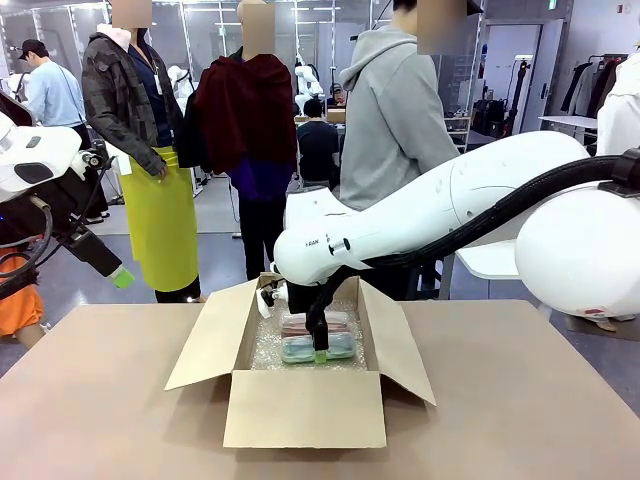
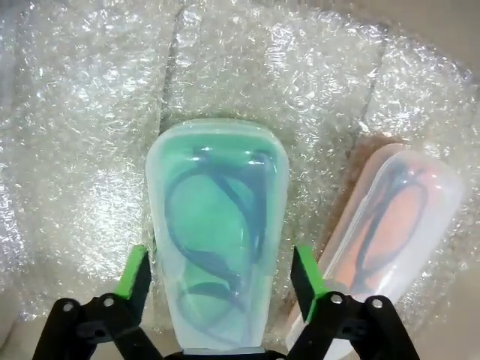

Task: Pack the glasses set securely to prepare it for shipping.
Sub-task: Put the Glasses case from the right side of the table into the Package Box, then position the Package Box on the left side of the table.

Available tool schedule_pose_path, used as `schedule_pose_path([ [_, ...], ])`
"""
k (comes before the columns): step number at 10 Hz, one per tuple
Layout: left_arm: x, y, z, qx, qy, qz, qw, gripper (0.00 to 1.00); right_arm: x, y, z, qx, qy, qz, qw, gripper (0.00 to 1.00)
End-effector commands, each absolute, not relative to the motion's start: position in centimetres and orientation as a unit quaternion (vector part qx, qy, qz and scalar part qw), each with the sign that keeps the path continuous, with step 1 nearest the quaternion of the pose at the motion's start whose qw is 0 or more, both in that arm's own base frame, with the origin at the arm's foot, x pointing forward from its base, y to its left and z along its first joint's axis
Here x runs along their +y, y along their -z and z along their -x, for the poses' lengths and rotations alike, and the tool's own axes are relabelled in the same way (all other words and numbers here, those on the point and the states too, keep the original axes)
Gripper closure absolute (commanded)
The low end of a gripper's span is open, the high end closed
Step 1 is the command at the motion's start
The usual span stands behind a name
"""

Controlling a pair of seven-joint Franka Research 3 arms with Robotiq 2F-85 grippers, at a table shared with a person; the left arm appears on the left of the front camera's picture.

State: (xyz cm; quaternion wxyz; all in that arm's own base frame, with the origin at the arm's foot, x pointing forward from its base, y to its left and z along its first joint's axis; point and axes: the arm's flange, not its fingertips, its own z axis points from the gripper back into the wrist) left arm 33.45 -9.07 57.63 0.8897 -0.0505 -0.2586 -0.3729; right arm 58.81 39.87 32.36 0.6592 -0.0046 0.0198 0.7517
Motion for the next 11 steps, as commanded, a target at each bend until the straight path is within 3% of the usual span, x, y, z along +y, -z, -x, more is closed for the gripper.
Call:
schedule_pose_path([
  [1,-9.0,-57.6,-33.5,-0.269,0.376,0.055,0.885,0.00,40.5,-33.5,-58.1,0.013,-0.742,0.015,0.670,0.00],
  [4,-9.0,-57.6,-33.5,-0.269,0.376,0.055,0.885,0.00,40.4,-35.3,-57.7,0.000,-0.734,0.009,0.679,0.00],
  [11,-9.0,-57.6,-33.5,-0.269,0.376,0.055,0.885,0.00,40.3,-34.0,-58.8,0.007,-0.749,0.008,0.662,0.00],
])
